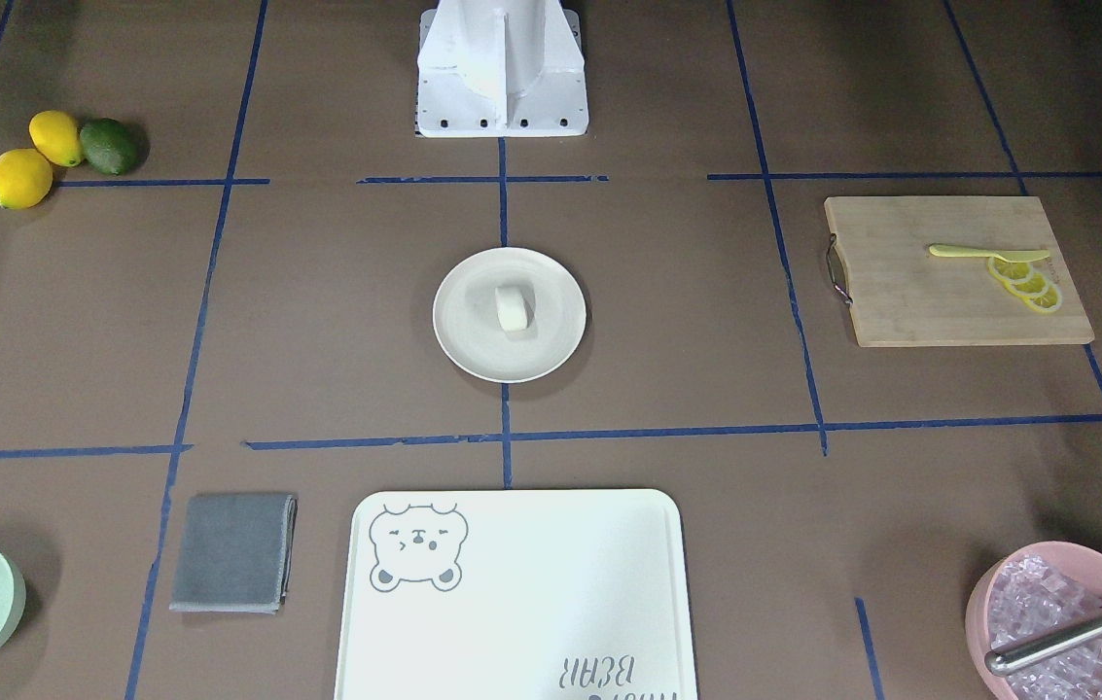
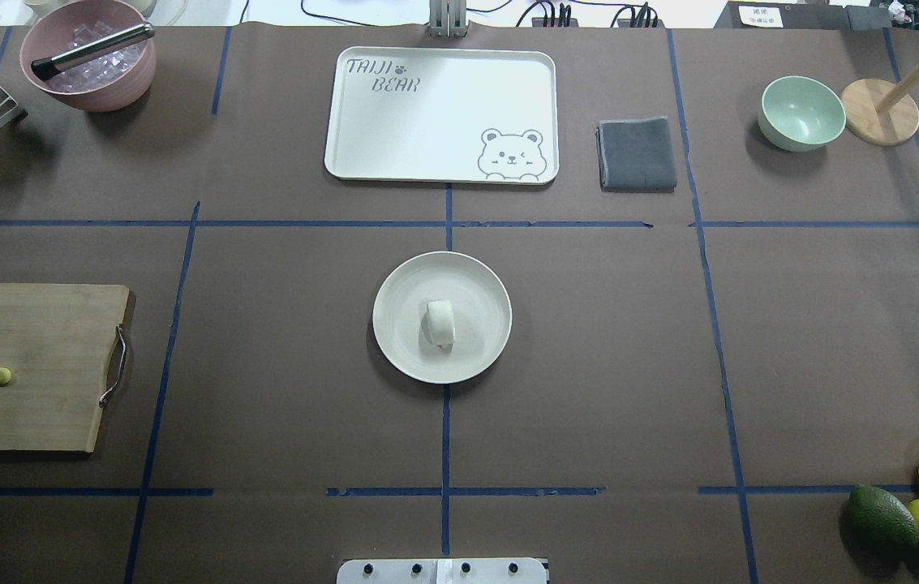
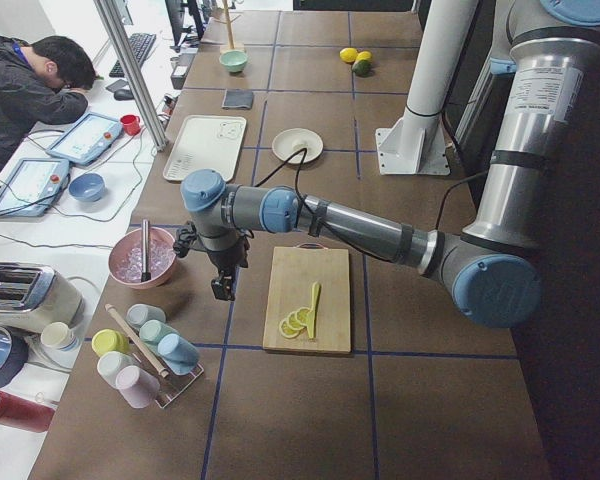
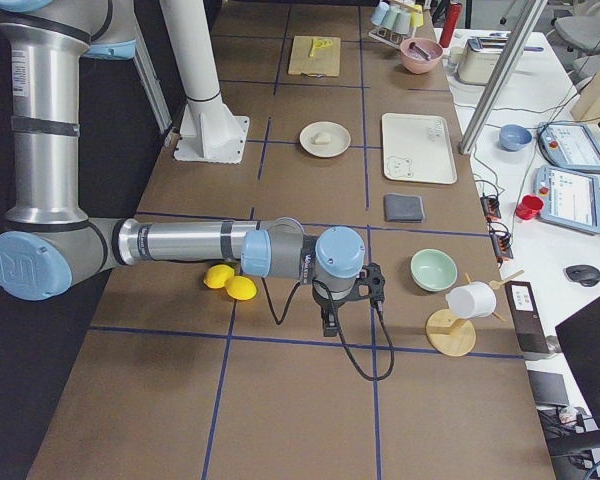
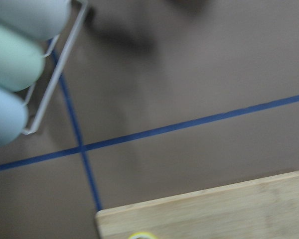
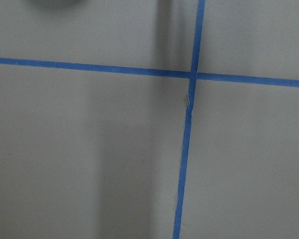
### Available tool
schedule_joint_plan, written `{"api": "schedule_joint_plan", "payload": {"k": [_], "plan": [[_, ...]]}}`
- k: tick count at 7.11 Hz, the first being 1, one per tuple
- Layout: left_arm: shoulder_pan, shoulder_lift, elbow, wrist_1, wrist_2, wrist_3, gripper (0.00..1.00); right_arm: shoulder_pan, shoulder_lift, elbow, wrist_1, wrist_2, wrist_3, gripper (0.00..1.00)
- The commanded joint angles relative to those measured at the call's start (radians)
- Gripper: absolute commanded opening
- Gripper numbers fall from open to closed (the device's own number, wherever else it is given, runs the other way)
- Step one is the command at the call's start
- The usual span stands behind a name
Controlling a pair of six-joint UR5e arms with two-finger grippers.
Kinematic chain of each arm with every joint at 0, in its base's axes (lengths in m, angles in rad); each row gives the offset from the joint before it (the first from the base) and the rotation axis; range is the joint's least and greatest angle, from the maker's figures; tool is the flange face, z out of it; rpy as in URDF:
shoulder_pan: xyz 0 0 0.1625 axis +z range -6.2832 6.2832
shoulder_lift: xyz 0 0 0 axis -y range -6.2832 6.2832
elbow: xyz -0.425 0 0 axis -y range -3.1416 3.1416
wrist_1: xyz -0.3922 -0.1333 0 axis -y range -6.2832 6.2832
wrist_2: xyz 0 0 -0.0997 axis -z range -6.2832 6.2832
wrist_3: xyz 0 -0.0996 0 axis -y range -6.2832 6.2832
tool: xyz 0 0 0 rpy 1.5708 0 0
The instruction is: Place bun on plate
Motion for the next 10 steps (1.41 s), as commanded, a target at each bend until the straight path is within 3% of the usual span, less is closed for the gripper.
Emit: {"api": "schedule_joint_plan", "payload": {"k": [1,4,10], "plan": [[-0.079,0.085,0.048,-0.027,-0.059,0.021,1.00,0.004,0.017,-0.007,-0.001,-0.009,0.009,1.00],[-0.122,0.164,0.052,-0.091,-0.057,0.021,1.00,0.005,0.017,-0.018,-0.001,-0.055,0.011,1.00],[-0.125,0.170,0.044,-0.096,-0.057,0.019,1.00,0.005,0.017,-0.018,-0.001,-0.058,0.037,1.00]]}}
